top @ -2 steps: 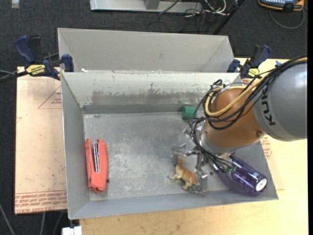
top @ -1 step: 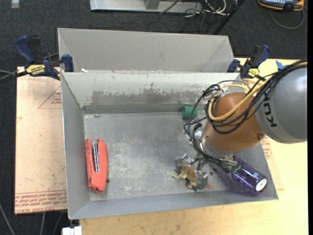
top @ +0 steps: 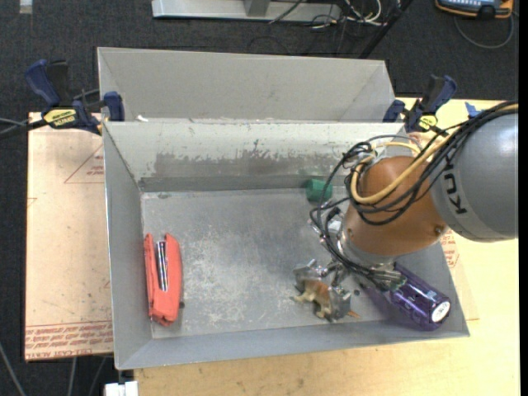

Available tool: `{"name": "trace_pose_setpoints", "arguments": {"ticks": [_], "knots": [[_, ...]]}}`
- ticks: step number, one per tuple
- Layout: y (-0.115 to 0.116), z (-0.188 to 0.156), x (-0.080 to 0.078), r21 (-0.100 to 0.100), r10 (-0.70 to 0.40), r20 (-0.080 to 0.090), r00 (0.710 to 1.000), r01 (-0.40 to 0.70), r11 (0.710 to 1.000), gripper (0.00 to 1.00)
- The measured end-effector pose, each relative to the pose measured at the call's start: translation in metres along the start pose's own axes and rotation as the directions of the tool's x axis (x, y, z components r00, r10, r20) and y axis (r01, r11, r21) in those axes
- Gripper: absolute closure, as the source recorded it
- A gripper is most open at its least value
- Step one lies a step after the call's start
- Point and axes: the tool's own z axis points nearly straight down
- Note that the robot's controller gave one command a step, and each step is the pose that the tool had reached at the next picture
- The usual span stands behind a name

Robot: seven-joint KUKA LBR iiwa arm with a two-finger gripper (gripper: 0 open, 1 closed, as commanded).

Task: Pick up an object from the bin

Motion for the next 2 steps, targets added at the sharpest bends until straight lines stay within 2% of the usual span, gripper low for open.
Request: {"name": "trace_pose_setpoints", "arguments": {"ticks": [2], "knots": [[0.0,0.0001,0.0,0.0,0.0,0.0,1.0,0.0,1.0,1.0]]}}
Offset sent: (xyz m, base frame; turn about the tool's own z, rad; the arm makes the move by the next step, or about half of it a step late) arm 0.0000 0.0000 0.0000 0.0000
